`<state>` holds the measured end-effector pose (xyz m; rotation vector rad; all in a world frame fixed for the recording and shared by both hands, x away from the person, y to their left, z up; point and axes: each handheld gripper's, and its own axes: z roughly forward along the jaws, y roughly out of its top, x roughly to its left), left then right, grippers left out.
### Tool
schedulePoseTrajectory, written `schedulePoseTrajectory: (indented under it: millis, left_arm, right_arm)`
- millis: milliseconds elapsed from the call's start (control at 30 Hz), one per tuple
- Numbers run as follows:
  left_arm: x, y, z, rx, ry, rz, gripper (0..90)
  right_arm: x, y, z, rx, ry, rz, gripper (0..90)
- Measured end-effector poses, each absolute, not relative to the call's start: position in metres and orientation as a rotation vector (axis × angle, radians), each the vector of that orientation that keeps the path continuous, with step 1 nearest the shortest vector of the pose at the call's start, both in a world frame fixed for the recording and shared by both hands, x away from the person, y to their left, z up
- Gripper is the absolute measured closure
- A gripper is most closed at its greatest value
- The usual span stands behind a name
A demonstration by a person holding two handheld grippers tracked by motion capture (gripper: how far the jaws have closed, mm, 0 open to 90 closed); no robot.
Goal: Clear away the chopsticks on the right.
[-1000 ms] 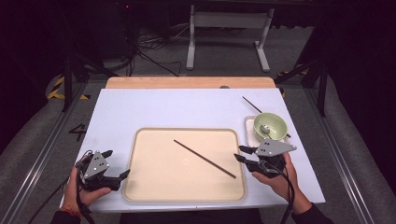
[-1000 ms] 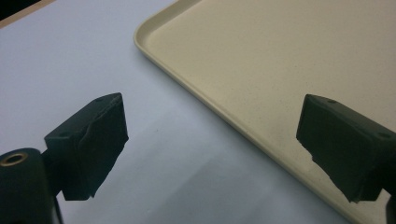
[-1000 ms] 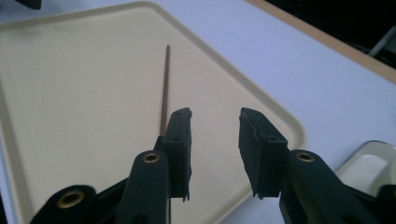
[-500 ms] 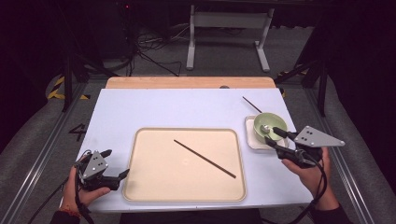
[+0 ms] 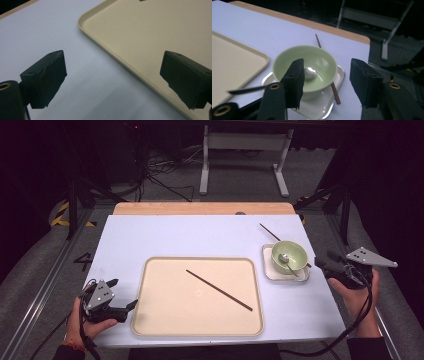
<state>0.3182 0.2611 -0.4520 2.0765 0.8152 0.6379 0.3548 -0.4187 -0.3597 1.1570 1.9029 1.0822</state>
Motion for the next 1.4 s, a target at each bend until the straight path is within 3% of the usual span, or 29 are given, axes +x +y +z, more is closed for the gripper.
schedulePoseTrajectory:
  millis: [267, 933, 1067, 1333, 1400]
  left_arm:
    - [0.318, 0.262, -0.452, 2.082, 0.818, 0.642, 7.6]
    - [0.319, 0.261, -0.453, 2.092, 0.811, 0.635, 7.7]
    - [0.318, 0.259, -0.452, 2.086, 0.806, 0.629, 7.8]
    - [0.319, 0.258, -0.453, 2.085, 0.809, 0.615, 7.9]
    - [0.318, 0.258, -0.453, 2.083, 0.809, 0.617, 8.0]
  right_arm:
    - [0.379, -0.435, -0.392, 1.307, 1.955, 0.997, 27.8]
    - [0.432, -0.443, -0.427, 1.394, 2.149, 0.901, 34.8]
    - [0.440, -0.440, -0.432, 1.392, 2.156, 0.876, 42.0]
    - [0.447, -0.432, -0.439, 1.355, 2.233, 0.897, 67.9]
    - [0.446, -0.432, -0.438, 1.353, 2.229, 0.885, 69.9]
